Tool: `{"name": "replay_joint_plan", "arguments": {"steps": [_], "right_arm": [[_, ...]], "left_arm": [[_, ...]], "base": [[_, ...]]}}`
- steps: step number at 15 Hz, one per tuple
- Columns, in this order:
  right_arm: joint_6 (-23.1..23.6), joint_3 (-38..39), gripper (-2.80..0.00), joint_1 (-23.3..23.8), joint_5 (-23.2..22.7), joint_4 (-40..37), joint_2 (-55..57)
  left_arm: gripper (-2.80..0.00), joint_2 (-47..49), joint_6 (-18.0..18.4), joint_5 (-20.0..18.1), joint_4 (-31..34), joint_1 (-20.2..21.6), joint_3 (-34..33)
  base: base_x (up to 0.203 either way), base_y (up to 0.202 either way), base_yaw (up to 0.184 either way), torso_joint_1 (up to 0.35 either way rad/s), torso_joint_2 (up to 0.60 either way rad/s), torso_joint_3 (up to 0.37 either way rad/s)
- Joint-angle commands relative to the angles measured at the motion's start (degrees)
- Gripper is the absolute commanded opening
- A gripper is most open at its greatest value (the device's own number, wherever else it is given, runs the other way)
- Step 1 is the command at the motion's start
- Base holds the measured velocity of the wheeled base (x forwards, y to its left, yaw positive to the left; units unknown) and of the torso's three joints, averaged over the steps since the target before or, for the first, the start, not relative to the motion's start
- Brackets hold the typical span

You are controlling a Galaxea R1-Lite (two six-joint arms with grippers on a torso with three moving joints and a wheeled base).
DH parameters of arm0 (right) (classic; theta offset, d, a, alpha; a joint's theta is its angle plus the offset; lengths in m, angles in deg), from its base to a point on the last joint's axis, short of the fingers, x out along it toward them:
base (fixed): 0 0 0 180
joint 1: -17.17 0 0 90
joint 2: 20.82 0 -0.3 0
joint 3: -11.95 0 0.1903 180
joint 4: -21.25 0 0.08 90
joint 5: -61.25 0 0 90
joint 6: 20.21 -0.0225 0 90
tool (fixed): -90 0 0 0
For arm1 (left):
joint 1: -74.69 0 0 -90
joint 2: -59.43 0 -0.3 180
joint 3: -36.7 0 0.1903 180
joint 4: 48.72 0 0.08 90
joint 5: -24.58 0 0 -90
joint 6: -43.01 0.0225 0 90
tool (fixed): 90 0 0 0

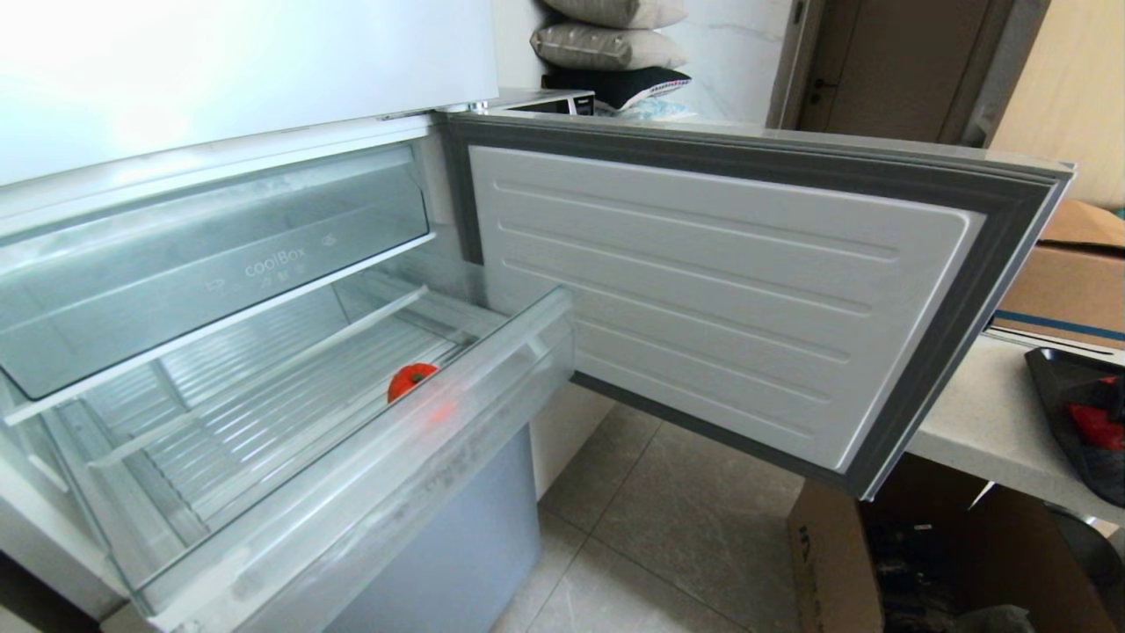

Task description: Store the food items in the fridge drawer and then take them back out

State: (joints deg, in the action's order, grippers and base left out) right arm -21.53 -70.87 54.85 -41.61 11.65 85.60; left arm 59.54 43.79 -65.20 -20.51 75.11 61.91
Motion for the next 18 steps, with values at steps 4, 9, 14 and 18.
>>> {"name": "replay_joint_plan", "arguments": {"steps": [4,9,14,18], "right_arm": [[0.09,-0.49,0.0,0.02,-0.84,0.2,1.16],[0.09,-0.2,-2.8,0.11,-1.29,0.15,0.4],[0.12,8.51,-2.8,0.47,-1.23,-0.06,-13.71],[0.17,25.04,-2.8,-0.19,-1.23,-0.45,-39.48]], "left_arm": [[-2.8,-0.02,0.01,0.04,0.08,0.02,0.0],[-2.8,-0.02,0.01,0.04,0.07,0.02,0.0],[-2.8,-0.02,0.01,0.04,0.04,0.02,0.0],[-2.8,-0.02,0.01,0.04,0.02,0.02,0.0]], "base": [[0.0,0.0,0.0,0.0,0.0,0.0],[0.0,0.0,0.0,0.0,0.0,0.0],[0.0,0.0,0.0,0.0,0.0,0.0],[0.0,0.0,0.0,0.0,0.0,0.0]]}}
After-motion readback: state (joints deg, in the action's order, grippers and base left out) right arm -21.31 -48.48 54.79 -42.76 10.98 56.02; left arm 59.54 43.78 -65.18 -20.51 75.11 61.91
